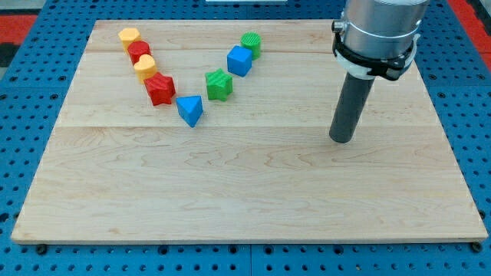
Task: Push the green circle into the blue cube
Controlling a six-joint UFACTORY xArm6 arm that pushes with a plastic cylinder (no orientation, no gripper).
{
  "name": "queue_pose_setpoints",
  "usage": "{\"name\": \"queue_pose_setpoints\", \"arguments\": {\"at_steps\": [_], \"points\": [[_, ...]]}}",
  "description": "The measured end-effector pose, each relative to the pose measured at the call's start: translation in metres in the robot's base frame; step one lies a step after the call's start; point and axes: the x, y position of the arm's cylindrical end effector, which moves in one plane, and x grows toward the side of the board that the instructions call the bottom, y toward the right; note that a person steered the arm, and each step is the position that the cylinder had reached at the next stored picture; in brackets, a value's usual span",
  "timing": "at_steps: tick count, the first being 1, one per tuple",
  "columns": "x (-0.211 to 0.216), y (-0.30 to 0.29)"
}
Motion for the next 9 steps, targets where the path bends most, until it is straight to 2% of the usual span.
{"name": "queue_pose_setpoints", "arguments": {"at_steps": [1,2,3,4,5,8,9], "points": [[0.0,0.002],[-0.024,0.028],[-0.096,0.04],[-0.171,0.024],[-0.218,-0.019],[-0.273,-0.128],[-0.268,-0.135]]}}
